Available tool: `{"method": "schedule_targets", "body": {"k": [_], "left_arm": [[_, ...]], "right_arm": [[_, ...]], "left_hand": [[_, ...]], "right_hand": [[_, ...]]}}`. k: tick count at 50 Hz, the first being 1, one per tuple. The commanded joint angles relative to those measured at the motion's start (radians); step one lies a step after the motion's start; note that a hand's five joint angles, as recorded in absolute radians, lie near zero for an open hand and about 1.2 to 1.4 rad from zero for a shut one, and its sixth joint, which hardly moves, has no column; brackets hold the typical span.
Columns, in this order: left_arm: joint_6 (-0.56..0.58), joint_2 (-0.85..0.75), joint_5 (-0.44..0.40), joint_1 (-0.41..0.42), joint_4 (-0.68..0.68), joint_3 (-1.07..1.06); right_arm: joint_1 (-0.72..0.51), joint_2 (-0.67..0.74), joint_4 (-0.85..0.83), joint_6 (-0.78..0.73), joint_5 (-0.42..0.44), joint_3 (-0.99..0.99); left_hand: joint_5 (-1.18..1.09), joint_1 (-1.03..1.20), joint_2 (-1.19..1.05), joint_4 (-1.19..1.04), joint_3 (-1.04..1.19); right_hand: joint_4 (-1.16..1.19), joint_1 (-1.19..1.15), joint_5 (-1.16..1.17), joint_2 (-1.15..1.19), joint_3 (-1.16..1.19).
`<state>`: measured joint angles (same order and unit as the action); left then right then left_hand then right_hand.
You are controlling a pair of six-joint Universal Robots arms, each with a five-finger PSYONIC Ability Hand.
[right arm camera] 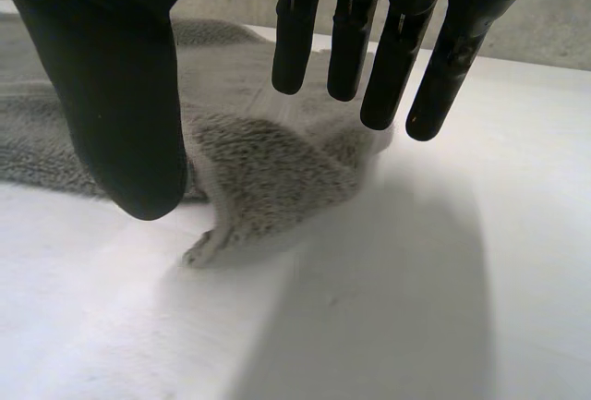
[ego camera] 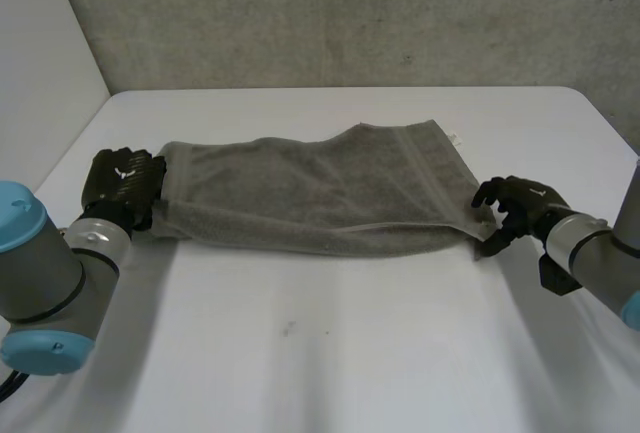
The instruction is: Fold the laundry
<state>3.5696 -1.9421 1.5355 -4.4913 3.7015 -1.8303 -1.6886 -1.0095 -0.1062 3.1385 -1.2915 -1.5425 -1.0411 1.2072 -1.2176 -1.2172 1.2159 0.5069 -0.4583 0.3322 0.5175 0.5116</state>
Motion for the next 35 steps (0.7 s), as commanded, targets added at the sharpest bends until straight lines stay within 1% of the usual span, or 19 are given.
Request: {"method": "schedule_targets", "body": {"k": [1,7,9,10,12,14,15,17,20,22,23,25,26,28,29,31,32,34,35], "left_arm": [[0.0,0.002,0.0,0.001,-0.002,-0.001],[0.0,0.003,0.0,0.0,-0.002,-0.001],[0.0,0.003,0.0,-0.002,-0.003,-0.001],[0.0,0.003,0.0,-0.002,-0.003,-0.001],[0.0,0.005,0.002,-0.002,-0.006,-0.001],[0.0,0.015,0.002,-0.005,-0.009,-0.007],[0.0,0.015,0.002,-0.005,-0.009,-0.007],[0.002,0.028,0.002,-0.006,-0.011,-0.017],[0.003,0.035,0.002,-0.006,-0.014,-0.018],[0.008,0.051,0.003,-0.006,-0.031,-0.023],[0.008,0.051,0.003,-0.006,-0.031,-0.023],[0.009,0.075,0.003,-0.005,-0.076,-0.02],[0.009,0.075,0.003,-0.005,-0.077,-0.02],[0.009,0.13,0.002,-0.006,-0.147,-0.004],[0.009,0.13,0.002,-0.006,-0.147,-0.004],[0.008,0.204,0.0,0.0,-0.217,0.02],[0.008,0.204,0.0,0.0,-0.218,0.02],[0.005,0.29,0.0,0.012,-0.282,0.061],[0.005,0.29,0.0,0.012,-0.282,0.062]], "right_arm": [[-0.051,0.046,-0.052,-0.001,-0.081,0.013],[-0.066,0.081,-0.076,-0.006,-0.101,0.047],[-0.066,0.085,-0.079,-0.02,-0.127,0.059],[-0.066,0.084,-0.079,-0.02,-0.127,0.059],[-0.062,0.074,-0.087,-0.025,-0.149,0.059],[-0.057,0.043,-0.096,-0.052,-0.173,0.061],[-0.057,0.043,-0.096,-0.052,-0.173,0.061],[-0.055,0.009,-0.098,-0.112,-0.166,0.05],[-0.055,0.006,-0.086,-0.161,-0.16,0.05],[-0.052,-0.007,-0.064,-0.283,-0.125,0.032],[-0.052,-0.008,-0.064,-0.284,-0.124,0.032],[-0.027,-0.044,-0.026,-0.413,-0.085,0.022],[-0.026,-0.044,-0.026,-0.414,-0.085,0.022],[0.003,-0.118,0.019,-0.509,-0.065,0.031],[0.003,-0.118,0.019,-0.509,-0.065,0.032],[0.003,-0.225,0.083,-0.554,-0.054,0.056],[0.003,-0.225,0.083,-0.554,-0.054,0.056],[0.006,-0.344,0.149,-0.564,-0.051,0.116],[0.006,-0.345,0.149,-0.564,-0.051,0.116]], "left_hand": [[-0.181,0.189,-0.179,-0.179,0.18],[-0.181,0.189,-0.179,-0.179,0.18],[-0.181,0.189,-0.179,-0.179,0.18],[-0.181,0.189,-0.179,-0.179,0.18],[-0.181,0.189,-0.179,-0.179,0.18],[-0.181,0.189,-0.179,-0.179,0.18],[-0.181,0.189,-0.179,-0.179,0.18],[-0.181,0.189,-0.179,-0.179,0.18],[-0.181,0.189,-0.179,-0.179,0.18],[-0.181,0.189,-0.179,-0.179,0.18],[-0.181,0.189,-0.179,-0.179,0.18],[-0.181,0.189,-0.179,-0.179,0.18],[-0.181,0.189,-0.179,-0.179,0.18],[-0.181,0.189,-0.179,-0.179,0.18],[-0.181,0.189,-0.179,-0.179,0.18],[-0.181,0.189,-0.179,-0.179,0.18],[-0.181,0.189,-0.179,-0.179,0.18],[-0.181,0.189,-0.179,-0.179,0.18],[-0.181,0.189,-0.179,-0.179,0.18]], "right_hand": [[0.059,-0.108,0.06,0.049,0.055],[0.106,-0.155,0.107,0.096,0.102],[0.229,-0.278,0.229,0.219,0.224],[0.23,-0.278,0.23,0.219,0.225],[0.312,-0.361,0.312,0.301,0.307],[0.508,-0.556,0.508,0.497,0.503],[0.509,-0.557,0.509,0.498,0.504],[0.887,-0.936,0.888,0.877,0.883],[0.889,-0.938,0.89,0.879,0.885],[0.889,-0.938,0.89,0.879,0.885],[0.889,-0.938,0.89,0.879,0.885],[0.889,-0.938,0.89,0.879,0.885],[0.889,-0.938,0.89,0.879,0.885],[0.889,-0.938,0.89,0.879,0.885],[0.889,-0.938,0.89,0.879,0.885],[0.889,-0.938,0.89,0.879,0.885],[0.889,-0.938,0.89,0.879,0.885],[0.889,-0.938,0.89,0.879,0.885],[0.889,-0.938,0.89,0.879,0.885]]}}
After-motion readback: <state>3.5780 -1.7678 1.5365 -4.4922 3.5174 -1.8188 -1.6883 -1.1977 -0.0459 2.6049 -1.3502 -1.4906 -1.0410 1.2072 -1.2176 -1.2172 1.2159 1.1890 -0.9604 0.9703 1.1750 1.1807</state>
